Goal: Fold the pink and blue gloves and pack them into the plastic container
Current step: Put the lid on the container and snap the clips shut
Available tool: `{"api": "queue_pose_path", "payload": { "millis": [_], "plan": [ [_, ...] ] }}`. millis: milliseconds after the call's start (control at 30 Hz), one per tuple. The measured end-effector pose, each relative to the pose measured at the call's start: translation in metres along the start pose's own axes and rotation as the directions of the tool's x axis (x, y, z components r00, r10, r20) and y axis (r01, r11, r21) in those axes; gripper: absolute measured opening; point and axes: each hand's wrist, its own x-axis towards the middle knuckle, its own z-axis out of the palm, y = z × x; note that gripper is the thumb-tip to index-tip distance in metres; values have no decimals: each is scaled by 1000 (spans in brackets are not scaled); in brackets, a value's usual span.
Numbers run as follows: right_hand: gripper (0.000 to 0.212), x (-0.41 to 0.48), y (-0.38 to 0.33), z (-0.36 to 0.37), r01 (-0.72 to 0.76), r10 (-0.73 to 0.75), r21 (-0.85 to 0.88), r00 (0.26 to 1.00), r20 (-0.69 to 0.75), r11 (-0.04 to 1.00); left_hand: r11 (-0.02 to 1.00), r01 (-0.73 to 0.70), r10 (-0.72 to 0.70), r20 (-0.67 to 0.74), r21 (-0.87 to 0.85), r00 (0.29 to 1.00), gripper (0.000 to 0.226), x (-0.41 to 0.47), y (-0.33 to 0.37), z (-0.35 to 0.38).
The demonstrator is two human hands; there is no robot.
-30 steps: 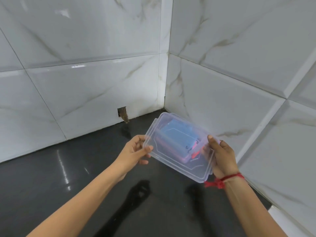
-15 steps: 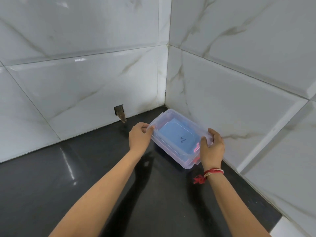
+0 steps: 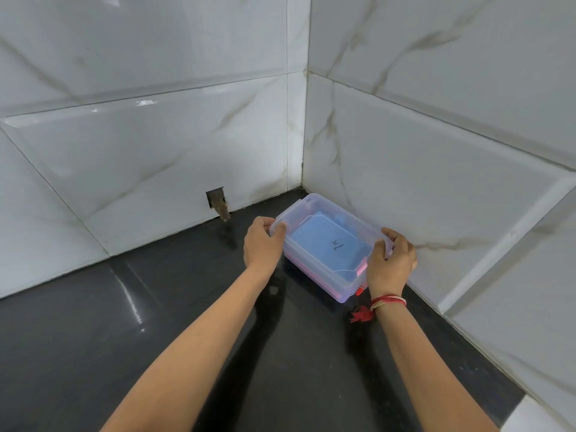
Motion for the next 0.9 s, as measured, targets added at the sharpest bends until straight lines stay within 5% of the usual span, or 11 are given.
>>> {"api": "queue_pose_path", "payload": {
  "millis": [667, 800, 900],
  "plan": [
    [30, 15, 3, -3, -129, 121, 68, 987, 104, 989, 997, 59, -62, 46, 46, 997, 34, 8, 9, 18],
    [30, 20, 7, 0, -229, 207, 141, 966, 158, 963, 959, 250, -236, 112, -133, 965, 38, 8, 12, 19],
    [30, 27, 9, 1, -278, 236, 203, 950, 206, 939, 845, 470, -408, 259, -257, 875, 43, 11, 20, 17]
  ]
}}
